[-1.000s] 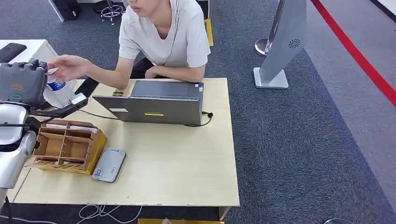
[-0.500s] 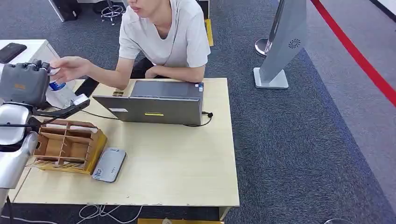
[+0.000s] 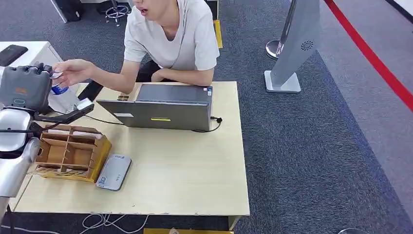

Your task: Pass the card to the sensor for recognition and then transmit it.

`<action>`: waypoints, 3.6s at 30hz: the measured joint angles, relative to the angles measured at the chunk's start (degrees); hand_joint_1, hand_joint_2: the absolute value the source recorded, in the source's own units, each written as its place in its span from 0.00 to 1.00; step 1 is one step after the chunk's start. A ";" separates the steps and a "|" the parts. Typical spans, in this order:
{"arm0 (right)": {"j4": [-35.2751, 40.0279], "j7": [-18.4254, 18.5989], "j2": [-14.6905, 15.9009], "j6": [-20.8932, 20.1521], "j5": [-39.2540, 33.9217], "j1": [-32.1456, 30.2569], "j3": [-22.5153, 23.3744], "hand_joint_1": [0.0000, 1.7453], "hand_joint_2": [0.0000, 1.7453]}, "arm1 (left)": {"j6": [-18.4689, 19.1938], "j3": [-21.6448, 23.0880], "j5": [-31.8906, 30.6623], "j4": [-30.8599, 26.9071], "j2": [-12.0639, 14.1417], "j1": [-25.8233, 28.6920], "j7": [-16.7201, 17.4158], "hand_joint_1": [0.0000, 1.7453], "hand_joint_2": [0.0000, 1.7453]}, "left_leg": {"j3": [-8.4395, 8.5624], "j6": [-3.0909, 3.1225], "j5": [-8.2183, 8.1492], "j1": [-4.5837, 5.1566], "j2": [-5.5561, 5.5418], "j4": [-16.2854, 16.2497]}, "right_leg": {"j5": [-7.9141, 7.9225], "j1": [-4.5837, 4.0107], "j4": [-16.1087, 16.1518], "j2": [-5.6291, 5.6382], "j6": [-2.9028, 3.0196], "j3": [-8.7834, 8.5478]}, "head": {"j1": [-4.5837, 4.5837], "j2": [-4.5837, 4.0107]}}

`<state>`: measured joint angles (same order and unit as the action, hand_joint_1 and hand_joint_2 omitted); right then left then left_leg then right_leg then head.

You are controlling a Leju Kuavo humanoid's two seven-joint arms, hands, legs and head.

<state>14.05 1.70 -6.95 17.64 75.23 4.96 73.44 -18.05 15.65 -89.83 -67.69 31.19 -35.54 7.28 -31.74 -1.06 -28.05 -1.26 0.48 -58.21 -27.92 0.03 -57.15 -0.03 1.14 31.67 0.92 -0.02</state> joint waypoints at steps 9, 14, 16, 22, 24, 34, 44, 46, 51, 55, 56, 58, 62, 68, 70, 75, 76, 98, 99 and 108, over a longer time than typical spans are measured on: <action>0.00 -0.07 0.02 -0.09 0.13 0.02 -0.02 0.00 1.00 | -0.57 0.74 0.02 0.15 -0.06 0.22 1.11 0.00 1.00 | -0.01 0.00 0.00 0.00 0.00 0.00 | 0.00 0.00 0.00 0.00 0.00 0.00 | 0.02 -0.02; 0.00 -0.09 0.11 -0.24 0.13 0.03 -0.02 0.00 1.00 | -0.57 0.87 0.00 0.15 -0.09 0.44 1.03 0.00 1.00 | -0.01 0.00 0.00 0.00 0.00 0.00 | 0.00 0.00 0.00 0.00 0.00 0.01 | 0.02 0.00; 0.00 -0.09 0.15 -0.24 0.13 0.03 -0.02 0.00 1.00 | -0.57 0.96 0.02 0.15 -0.09 0.44 1.03 0.00 1.00 | -0.01 0.00 0.00 0.00 0.00 0.00 | 0.00 0.00 0.00 0.00 0.00 0.01 | 0.02 -0.02; 0.04 -0.09 0.22 -0.33 0.11 0.04 -0.02 0.00 1.00 | -0.55 1.46 0.00 0.15 -0.11 0.44 1.27 0.00 1.00 | -0.01 0.00 0.00 0.00 0.00 0.00 | 0.00 0.00 0.00 0.00 0.00 0.01 | 0.00 0.00; 0.11 -0.07 0.22 -0.33 0.11 0.04 -0.02 0.00 1.00 | -0.55 1.53 0.00 0.18 -0.18 0.44 1.46 0.00 1.00 | -0.01 0.00 0.00 0.00 0.00 0.00 | 0.00 0.00 0.00 0.00 0.00 0.01 | 0.00 0.00; 0.20 1.47 0.22 -0.15 -0.22 0.09 -0.02 0.00 1.00 | -0.90 2.95 -0.02 -5.60 -1.03 4.56 2.82 0.00 1.00 | -0.03 0.00 -0.01 0.00 0.00 0.00 | 0.00 0.00 0.00 0.00 0.00 0.02 | 0.00 0.00; 0.20 1.86 0.22 0.06 -0.64 0.08 0.02 0.00 1.00 | 0.63 3.59 -0.02 -11.59 -1.53 7.33 2.97 0.00 1.00 | 0.00 0.00 0.00 0.00 0.01 0.00 | 0.00 0.00 -0.02 0.00 0.00 0.03 | 0.02 0.00; 0.20 2.08 0.22 0.20 -1.27 0.12 0.15 0.00 1.00 | 1.62 5.27 -0.02 -14.34 -1.92 8.22 4.16 0.00 1.00 | -0.02 0.00 0.00 0.00 -0.03 0.00 | 0.00 0.00 -0.02 -0.03 0.00 0.02 | 0.00 0.00; 0.20 2.78 -0.02 0.74 -2.14 0.22 0.53 0.00 1.00 | 4.68 11.68 -0.09 -22.83 -2.51 10.64 10.10 0.00 1.00 | -0.04 0.03 -0.03 0.05 -0.02 -0.01 | -0.01 0.05 -0.01 -0.03 -0.01 0.04 | 0.00 0.00; 0.20 3.17 -0.28 1.35 -2.45 0.37 0.77 0.00 1.00 | 5.25 17.53 -0.11 -28.44 -2.71 11.80 12.46 0.00 1.00 | -0.05 0.04 -0.03 0.07 -0.01 0.00 | -0.02 0.09 -0.01 -0.03 -0.02 0.04 | 0.00 0.00; 0.20 3.32 -0.35 1.42 -2.67 0.36 0.90 0.00 1.00 | 5.25 18.47 -0.11 -29.49 -2.75 12.00 12.55 0.00 1.00 | -0.04 0.04 -0.03 0.07 -0.02 0.00 | -0.02 0.09 -0.01 -0.04 -0.02 0.04 | 0.02 0.00; 0.20 3.50 -0.42 1.51 -3.17 0.38 1.31 0.00 1.00 | 5.27 20.26 -0.11 -31.34 -2.80 12.44 12.59 0.00 1.00 | -0.04 0.04 -0.03 0.07 -0.04 0.00 | -0.02 0.09 -0.01 -0.05 -0.02 0.04 | 0.02 0.00; 0.20 3.69 -0.50 1.64 -3.15 0.37 1.64 0.00 1.00 | 5.20 22.01 -0.11 -33.31 -2.89 13.09 12.59 0.00 1.00 | -0.02 0.03 -0.03 0.07 -0.03 0.00 | -0.02 0.09 -0.04 -0.04 -0.02 0.04 | 0.04 0.00; 0.20 4.22 -0.72 2.45 -4.41 0.42 2.16 0.00 1.00 | 5.00 24.28 -0.11 -35.93 -2.89 14.70 14.85 0.00 1.00 | -0.04 0.03 -0.03 0.07 -0.03 0.01 | -0.02 0.09 -0.05 -0.05 -0.02 0.03 | 0.02 0.00; 0.20 4.24 -0.79 2.69 -4.85 0.42 2.49 0.00 1.00 | 4.87 25.07 -0.11 -36.96 -2.56 15.50 17.27 0.00 1.00 | -0.03 0.03 -0.03 0.07 -0.03 0.01 | -0.02 0.09 -0.05 -0.04 -0.02 0.04 | 0.02 0.00; 0.20 4.28 -1.09 3.34 -5.44 0.43 3.32 0.00 1.00 | 4.52 27.52 -0.11 -39.34 -0.30 17.09 21.84 0.00 1.00 | -0.03 0.03 -0.03 0.07 -0.04 0.03 | -0.04 0.09 -0.05 -0.04 -0.03 0.04 | 0.02 0.00; 0.20 4.28 -1.14 3.36 -5.44 0.43 3.41 0.00 1.00 | 4.48 27.80 -0.11 -39.74 -0.04 17.42 22.01 0.00 1.00 | -0.04 0.03 -0.03 0.07 -0.04 0.03 | -0.04 0.09 -0.05 -0.04 -0.03 0.04 | 0.02 0.00; 0.22 5.49 -1.92 5.18 -9.44 0.60 3.91 0.00 1.00 | 5.20 35.74 -0.11 -44.28 4.87 24.40 32.37 0.00 1.00 | -0.05 0.03 -0.03 0.08 -0.09 0.03 | -0.06 0.10 -0.06 -0.11 -0.05 0.04 | 0.04 0.00; 0.22 5.49 -1.92 5.18 -9.44 0.61 3.93 0.00 1.00 | 5.20 35.74 -0.11 -44.28 4.79 24.60 32.37 0.00 1.00 | -0.05 0.03 -0.03 0.08 -0.10 0.03 | -0.06 0.10 -0.06 -0.12 -0.05 0.04 | 0.02 0.00; 0.22 5.49 -1.92 5.18 -9.44 0.62 3.96 0.00 1.00 | 5.20 35.74 -0.11 -44.28 4.28 25.35 32.37 0.00 1.00 | -0.05 0.03 -0.03 0.08 -0.10 0.03 | -0.06 0.10 -0.06 -0.12 -0.05 0.04 | 0.04 0.00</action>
<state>14.27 7.19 -8.87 22.82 65.79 5.58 77.40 -12.85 51.39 -89.94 -111.97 35.47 -10.20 39.65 -31.79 -1.03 -28.08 -1.18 0.38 -58.18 -27.98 0.13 -57.21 -0.15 1.09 31.71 0.96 -0.02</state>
